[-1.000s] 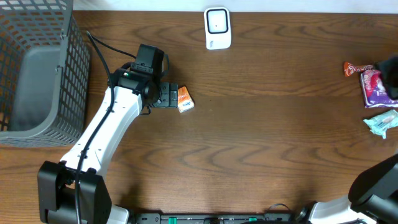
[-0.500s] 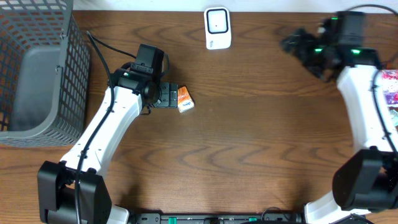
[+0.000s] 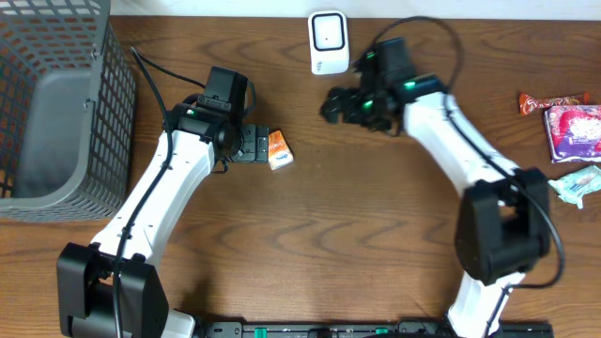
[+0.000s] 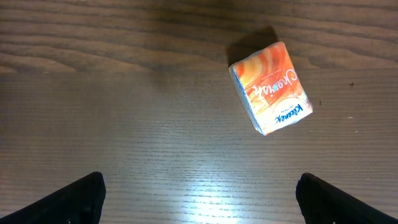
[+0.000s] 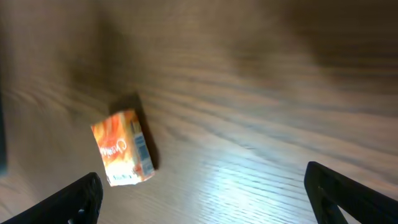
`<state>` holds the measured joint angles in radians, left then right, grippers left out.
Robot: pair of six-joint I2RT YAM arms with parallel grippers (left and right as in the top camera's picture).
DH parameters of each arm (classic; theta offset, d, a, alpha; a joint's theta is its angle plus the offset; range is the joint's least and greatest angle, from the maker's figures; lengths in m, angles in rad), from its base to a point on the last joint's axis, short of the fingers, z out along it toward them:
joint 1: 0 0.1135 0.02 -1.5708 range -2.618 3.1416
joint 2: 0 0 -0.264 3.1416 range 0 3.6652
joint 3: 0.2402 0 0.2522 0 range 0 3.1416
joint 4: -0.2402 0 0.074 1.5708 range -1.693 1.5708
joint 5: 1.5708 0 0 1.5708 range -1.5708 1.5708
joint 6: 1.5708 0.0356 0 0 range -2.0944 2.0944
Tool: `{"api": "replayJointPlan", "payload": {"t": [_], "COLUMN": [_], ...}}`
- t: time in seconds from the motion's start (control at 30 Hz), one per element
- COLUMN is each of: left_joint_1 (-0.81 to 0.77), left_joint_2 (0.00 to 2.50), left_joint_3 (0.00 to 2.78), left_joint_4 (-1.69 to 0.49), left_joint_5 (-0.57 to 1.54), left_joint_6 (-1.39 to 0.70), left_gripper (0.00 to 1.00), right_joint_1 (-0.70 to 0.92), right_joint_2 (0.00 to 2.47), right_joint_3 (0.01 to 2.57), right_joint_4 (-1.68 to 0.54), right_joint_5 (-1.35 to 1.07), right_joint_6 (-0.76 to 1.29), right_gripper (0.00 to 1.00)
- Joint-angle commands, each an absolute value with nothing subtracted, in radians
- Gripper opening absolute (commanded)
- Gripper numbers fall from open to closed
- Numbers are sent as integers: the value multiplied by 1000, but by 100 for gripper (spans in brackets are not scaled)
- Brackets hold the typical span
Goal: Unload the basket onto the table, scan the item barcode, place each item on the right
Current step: 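Swing the right gripper back and grasp the orange tissue pack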
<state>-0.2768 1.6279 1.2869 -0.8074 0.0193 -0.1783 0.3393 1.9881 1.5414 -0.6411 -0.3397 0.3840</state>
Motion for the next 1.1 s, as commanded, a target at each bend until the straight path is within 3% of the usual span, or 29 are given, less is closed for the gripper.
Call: {"api": "replayJointPlan", "payload": {"t": [0.0,0.07,0.13,0.2,0.3,0.7,0.9,1.0,1.07], "left_joint_1": [-278,-278,-278,-278,-278,-278,-278,-278,-278], "left_joint_2": [1633,1633,1633,1633,1633,1633,1633,1633,1633], "left_joint_3": [1291,1291,1291,1291,1291,1291,1291,1291,1291], "left_joint_4": [-810,-810,-810,-810,-810,-810,-810,-810,-810], "left_joint_5": [7,7,7,7,7,7,7,7,7], "left_joint_6": [-165,-165,-165,-165,-165,-165,-165,-165,-165], "left_gripper": [98,98,98,98,98,98,98,98,98], "right_joint_1": [383,406,439,463,493,556,556,554,551], "right_joint_2": [2006,2010,2023,2038,2078,2211,2211,2211,2210], "right_joint_3": [1539,1539,1539,1539,1539,1539,1539,1539,1539], "right_joint_4": [-615,-590,-548,-515,-471,-344,-355,-372,-385], "right_joint_5": [-350,-350,-350,-349,-350,-455,-454,-446,-435], "right_joint_6": [361,362,362,362,374,414,414,414,414], "right_gripper": [99,99,85,80,66,61,27,1,1]}}
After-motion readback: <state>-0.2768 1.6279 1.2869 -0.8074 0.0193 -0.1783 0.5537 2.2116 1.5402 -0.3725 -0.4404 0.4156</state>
